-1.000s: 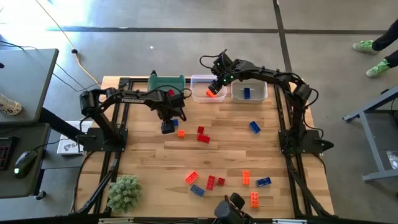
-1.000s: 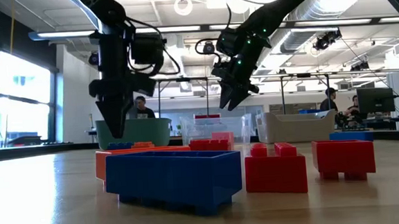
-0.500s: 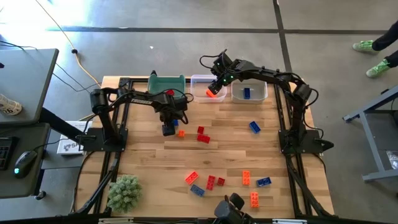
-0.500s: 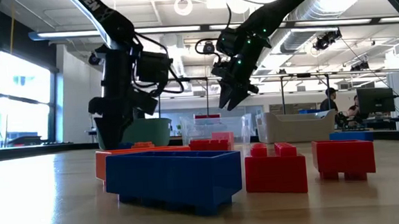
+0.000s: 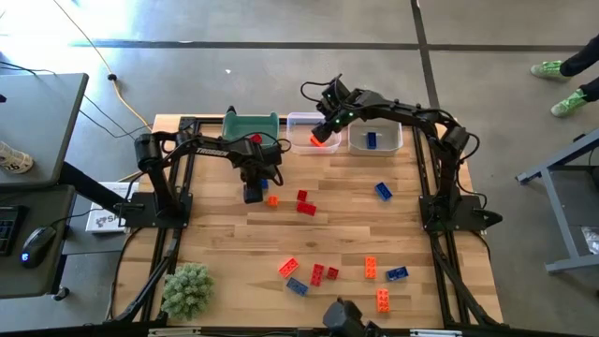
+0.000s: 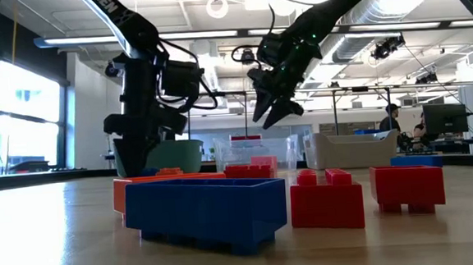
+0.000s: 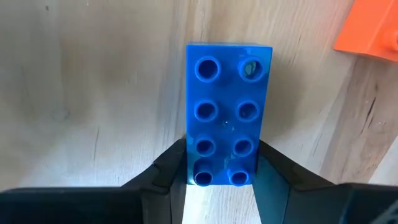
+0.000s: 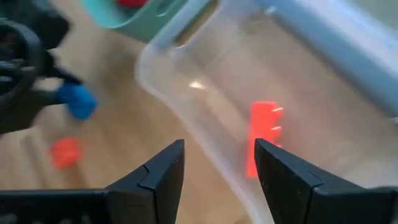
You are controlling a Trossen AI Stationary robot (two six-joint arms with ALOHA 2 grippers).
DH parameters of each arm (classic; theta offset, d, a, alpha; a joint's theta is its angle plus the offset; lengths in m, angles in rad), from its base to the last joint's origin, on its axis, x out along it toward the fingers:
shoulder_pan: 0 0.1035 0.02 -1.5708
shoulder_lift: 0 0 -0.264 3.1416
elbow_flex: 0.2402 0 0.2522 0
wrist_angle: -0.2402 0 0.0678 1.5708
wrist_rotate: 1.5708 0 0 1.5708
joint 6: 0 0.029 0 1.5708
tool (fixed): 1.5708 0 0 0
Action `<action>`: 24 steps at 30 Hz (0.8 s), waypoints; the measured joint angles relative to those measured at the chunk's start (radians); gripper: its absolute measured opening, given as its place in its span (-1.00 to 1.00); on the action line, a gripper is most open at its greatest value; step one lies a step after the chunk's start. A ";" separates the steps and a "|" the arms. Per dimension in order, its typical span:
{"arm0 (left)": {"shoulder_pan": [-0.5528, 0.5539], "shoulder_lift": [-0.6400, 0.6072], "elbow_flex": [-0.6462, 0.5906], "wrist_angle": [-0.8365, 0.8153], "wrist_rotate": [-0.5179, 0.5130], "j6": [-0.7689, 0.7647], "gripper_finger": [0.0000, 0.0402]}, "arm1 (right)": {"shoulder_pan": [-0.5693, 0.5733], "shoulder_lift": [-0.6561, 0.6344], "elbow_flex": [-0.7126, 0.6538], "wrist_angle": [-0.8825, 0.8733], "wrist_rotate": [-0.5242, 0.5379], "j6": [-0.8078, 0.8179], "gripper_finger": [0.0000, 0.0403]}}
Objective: Sort & place blocks by color
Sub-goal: Put the blue game piece into the white bin
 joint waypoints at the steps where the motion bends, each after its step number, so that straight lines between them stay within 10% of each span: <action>1: 0.000 -0.006 -0.001 0.002 0.000 0.008 -0.44 | 0.001 0.000 0.000 -0.004 -0.024 0.012 -0.12; 24: -0.006 -0.323 -0.002 0.031 0.000 0.020 -0.44 | 0.194 0.000 0.000 -0.003 -0.214 0.235 -0.27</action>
